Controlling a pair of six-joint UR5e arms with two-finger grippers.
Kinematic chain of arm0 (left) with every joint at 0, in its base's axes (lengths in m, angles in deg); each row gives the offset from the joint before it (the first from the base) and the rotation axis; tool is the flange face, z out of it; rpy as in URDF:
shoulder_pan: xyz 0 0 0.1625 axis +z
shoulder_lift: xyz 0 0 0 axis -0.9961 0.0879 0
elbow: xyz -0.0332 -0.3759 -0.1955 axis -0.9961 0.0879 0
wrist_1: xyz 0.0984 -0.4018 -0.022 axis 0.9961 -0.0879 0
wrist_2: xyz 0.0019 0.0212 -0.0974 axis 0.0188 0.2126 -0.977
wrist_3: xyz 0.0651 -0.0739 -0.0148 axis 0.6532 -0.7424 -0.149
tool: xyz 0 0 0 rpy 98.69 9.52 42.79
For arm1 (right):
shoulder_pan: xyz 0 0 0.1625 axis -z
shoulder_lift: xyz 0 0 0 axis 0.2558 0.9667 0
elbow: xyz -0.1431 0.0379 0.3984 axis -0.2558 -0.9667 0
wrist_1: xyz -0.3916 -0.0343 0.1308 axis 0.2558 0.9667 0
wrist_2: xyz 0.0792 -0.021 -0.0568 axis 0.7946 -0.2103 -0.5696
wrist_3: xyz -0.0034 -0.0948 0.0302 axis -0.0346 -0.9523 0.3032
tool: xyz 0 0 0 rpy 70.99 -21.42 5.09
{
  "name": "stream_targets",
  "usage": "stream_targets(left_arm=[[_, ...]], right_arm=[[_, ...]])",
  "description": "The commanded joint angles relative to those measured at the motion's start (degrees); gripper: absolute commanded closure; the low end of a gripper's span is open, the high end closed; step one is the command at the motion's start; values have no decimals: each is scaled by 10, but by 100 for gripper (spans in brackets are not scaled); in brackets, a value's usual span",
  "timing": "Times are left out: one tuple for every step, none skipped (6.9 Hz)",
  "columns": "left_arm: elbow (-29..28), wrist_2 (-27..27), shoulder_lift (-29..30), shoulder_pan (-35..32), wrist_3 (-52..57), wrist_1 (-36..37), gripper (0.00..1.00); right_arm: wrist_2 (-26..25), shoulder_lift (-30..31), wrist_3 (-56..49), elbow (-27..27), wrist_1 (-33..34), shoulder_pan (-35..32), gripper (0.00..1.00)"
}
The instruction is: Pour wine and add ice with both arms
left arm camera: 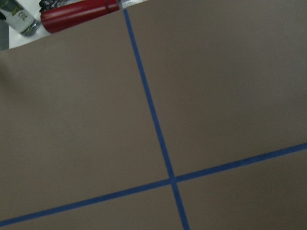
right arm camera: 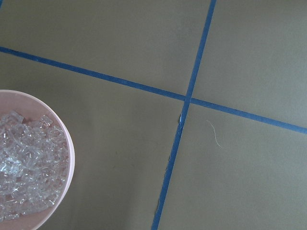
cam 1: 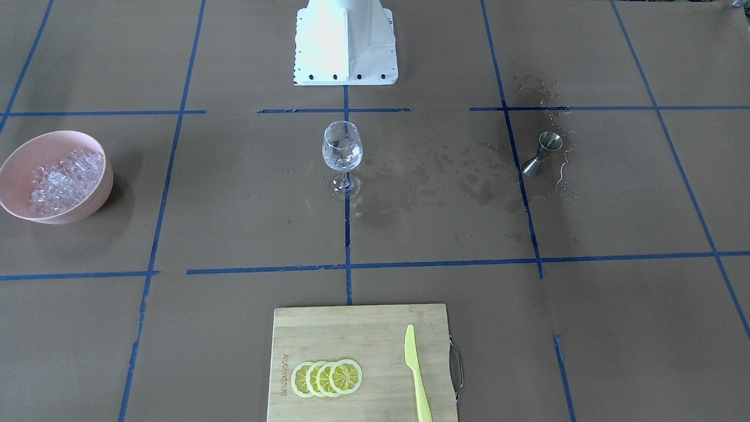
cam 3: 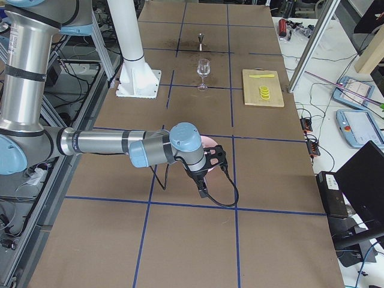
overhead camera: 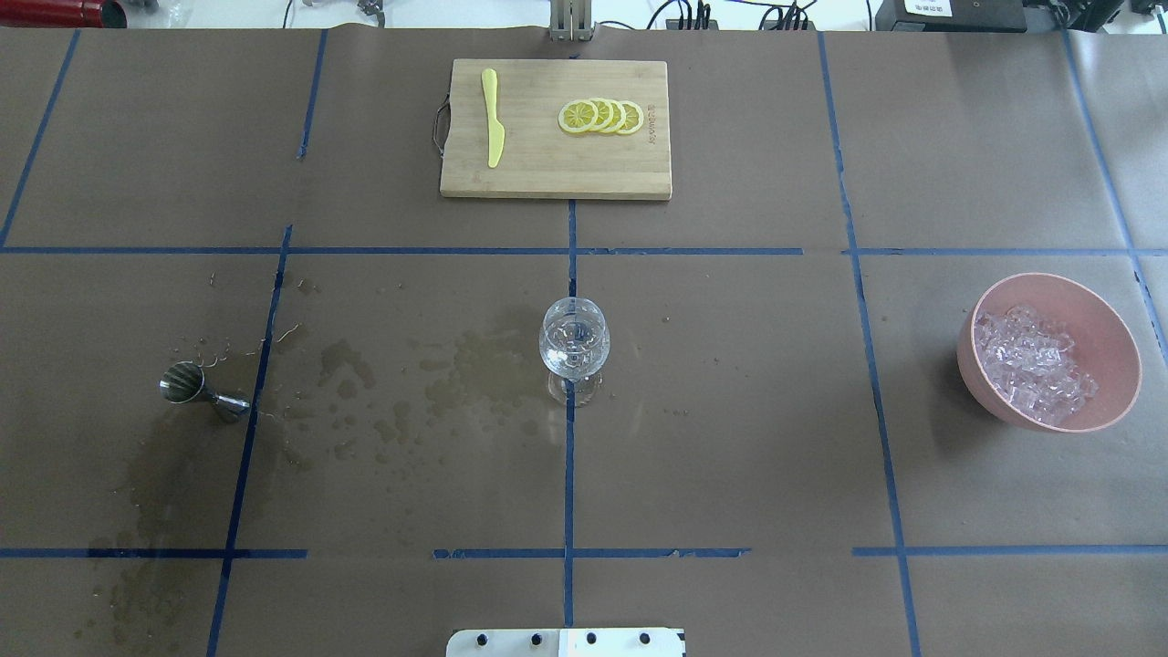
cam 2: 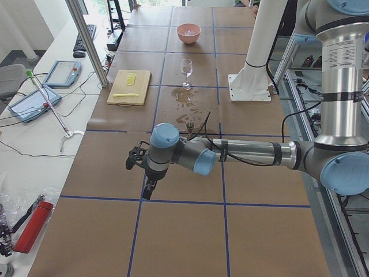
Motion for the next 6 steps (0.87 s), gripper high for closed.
stream_targets(left_arm=[[6,-29,0,-33,90,151,0],[40,-29,-7,-59,161,170,0],[47,-29,-27,-71,207,166,0],[51,-30,-26,-71,209,169,0],[52,-32,-22,-71,196,168,0],[54,-52,-25,-72,171,160,0]], right_arm=[[2,0,1,-1,0,0,0],[3,-1,1,3,0,0,0],[7,-2,14,8,-1,0,0],[11,-3,47,22,-1,0,0],[12,-2,75,34,-3,1,0],[23,-1,107,42,-4,8,2]])
